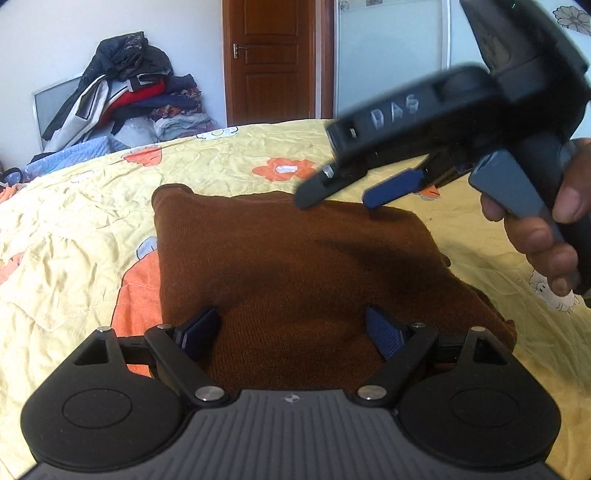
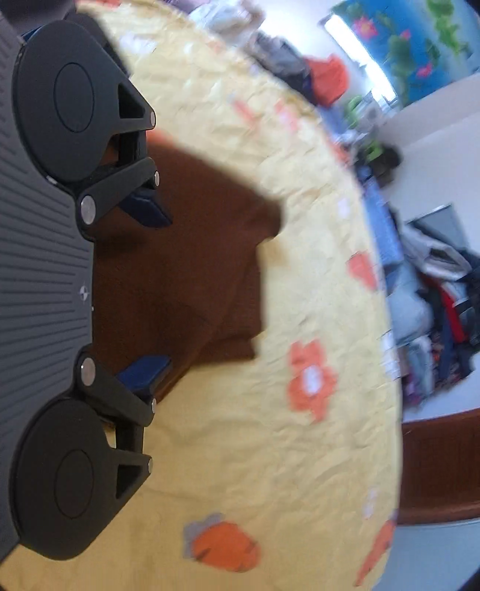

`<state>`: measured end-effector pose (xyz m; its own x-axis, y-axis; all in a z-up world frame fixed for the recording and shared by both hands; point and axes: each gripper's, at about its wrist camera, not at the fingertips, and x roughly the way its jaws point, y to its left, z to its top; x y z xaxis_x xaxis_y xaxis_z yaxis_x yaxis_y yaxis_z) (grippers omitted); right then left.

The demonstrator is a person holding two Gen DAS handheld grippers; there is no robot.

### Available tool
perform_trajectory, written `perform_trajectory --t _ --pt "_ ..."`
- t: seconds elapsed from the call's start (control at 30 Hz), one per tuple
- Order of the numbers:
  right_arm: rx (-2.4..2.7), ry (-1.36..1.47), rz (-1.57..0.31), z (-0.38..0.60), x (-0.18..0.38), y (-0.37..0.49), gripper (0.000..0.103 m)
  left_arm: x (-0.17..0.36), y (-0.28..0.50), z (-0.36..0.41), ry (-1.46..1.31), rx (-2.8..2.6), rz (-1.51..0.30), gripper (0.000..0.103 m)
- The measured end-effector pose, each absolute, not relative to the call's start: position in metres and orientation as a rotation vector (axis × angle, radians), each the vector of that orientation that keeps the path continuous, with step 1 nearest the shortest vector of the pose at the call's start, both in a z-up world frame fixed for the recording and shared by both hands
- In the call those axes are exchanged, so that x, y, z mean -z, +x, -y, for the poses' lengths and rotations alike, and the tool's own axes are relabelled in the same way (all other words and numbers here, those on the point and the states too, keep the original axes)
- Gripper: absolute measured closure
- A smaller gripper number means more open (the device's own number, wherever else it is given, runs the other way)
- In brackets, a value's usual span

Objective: Fold small clothes

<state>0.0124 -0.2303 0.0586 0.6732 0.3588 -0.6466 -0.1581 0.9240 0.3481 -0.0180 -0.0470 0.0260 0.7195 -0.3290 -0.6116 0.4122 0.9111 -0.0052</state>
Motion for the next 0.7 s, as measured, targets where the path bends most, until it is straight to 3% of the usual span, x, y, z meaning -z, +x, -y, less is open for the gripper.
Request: perform_trajectory --t 0.1,0.17,0.23,0.3,0.37,0.47,0.57,0.7 --pt "-0.295 0.227 -0.869 0.224 -0.029 0.023 0.015 -0.026 -0.021 0.046 0.133 0.417 -0.650 0.015" --pt "-0.300 0.150 -0.813 0.225 -0.017 0.021 0.008 -0.026 -0.023 0.046 0.130 0.421 -0.648 0.015" --pt "-0.285 0.185 -0.858 0.226 -0.025 0.026 0.008 -0.030 -0.026 0.041 0.119 0.420 -0.640 0.015" --pt "-0.257 0.202 -0.862 0.226 -0.039 0.020 0.017 -0.039 -0.035 0.030 0.084 0.412 -0.609 0.016" --pt "-0.287 0.213 -0.794 0.225 -0.057 -0.002 0.020 -0.045 -0.050 0.019 0.068 0.428 -0.565 0.016" --pt "-0.338 0.218 -0.722 0.221 -0.067 -0.029 0.009 -0.041 -0.064 0.012 0.088 0.446 -0.574 0.016" --pt "-0.346 0.173 -0.850 0.218 -0.032 -0.020 0.001 -0.030 -0.065 0.004 0.061 0.425 -0.622 0.016" --pt "-0.314 0.292 -0.804 0.244 -0.045 -0.034 0.005 -0.039 -0.062 -0.037 -0.162 0.416 -0.666 0.016"
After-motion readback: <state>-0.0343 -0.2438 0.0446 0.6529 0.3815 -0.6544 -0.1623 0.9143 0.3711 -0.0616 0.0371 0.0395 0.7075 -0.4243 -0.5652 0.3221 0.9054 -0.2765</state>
